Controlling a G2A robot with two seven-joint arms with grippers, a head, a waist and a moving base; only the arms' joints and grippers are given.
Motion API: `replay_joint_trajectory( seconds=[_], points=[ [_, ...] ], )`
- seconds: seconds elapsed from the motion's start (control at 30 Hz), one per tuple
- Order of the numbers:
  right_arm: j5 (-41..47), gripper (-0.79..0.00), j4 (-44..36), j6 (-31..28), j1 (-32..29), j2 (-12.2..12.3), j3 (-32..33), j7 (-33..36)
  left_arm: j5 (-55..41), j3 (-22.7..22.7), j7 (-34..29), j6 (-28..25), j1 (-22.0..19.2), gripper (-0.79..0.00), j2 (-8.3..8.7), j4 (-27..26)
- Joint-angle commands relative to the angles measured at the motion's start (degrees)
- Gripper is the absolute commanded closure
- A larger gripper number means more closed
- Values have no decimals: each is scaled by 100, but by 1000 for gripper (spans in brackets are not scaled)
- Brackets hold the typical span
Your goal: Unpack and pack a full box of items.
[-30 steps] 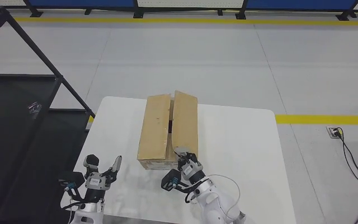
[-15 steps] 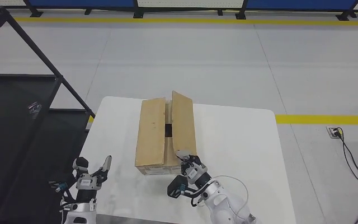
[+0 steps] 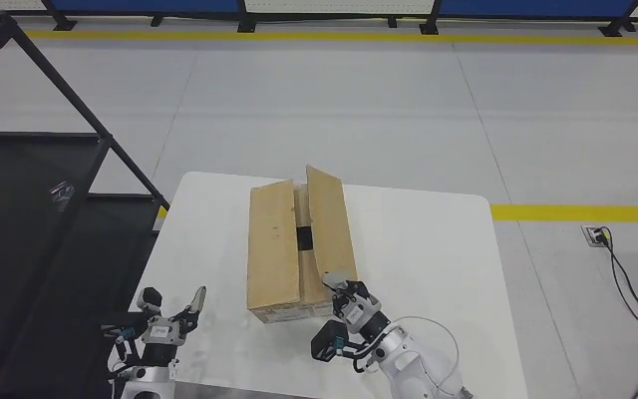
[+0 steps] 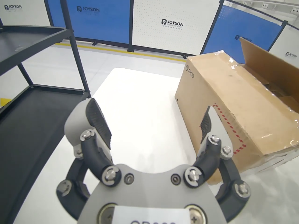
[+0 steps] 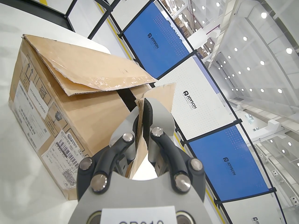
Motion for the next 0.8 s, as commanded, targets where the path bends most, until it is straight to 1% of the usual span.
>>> replay_joint_trajectory(
  seconds=[0.0, 0.17, 0.2, 0.23, 0.27, 0.3, 0.43, 0.5, 0.63, 0.77],
  points=[
    [-43, 0, -28, -35, -51, 17, 50, -56, 118, 50, -64, -72, -18, -785, 2, 49],
    [1, 0, -96, -110, -175, 47, 176, -160, 544, 184, -147, -211, -60, -785, 11, 130],
    [33, -43, -108, -107, -202, 51, 199, -176, 638, 223, -139, -228, -71, -785, 12, 142],
    [56, -345, -125, -100, -224, 54, 222, -188, 717, 263, -136, -225, -83, -785, 10, 161],
    [81, -520, -140, -89, -249, 57, 240, -209, 780, 307, -143, -230, -99, -785, 8, 178],
    [104, -785, -153, -88, -272, 60, 257, -229, 846, 345, -145, -234, -119, -785, 6, 192],
    [205, -785, -222, -91, -364, 76, 320, -393, 1078, 483, -156, -197, -204, -785, -3, 280],
    [327, -785, -249, -157, -419, 89, 342, -614, 1102, 542, -162, -202, -243, -785, -10, 319],
    [829, -785, -236, -390, -534, 133, 508, -1374, 1185, 650, -199, -244, -311, -785, -19, 390],
    [1549, -785, -172, -904, -607, 189, 710, -2404, 1260, 752, -214, -281, -369, -785, -27, 435]
  ],
)
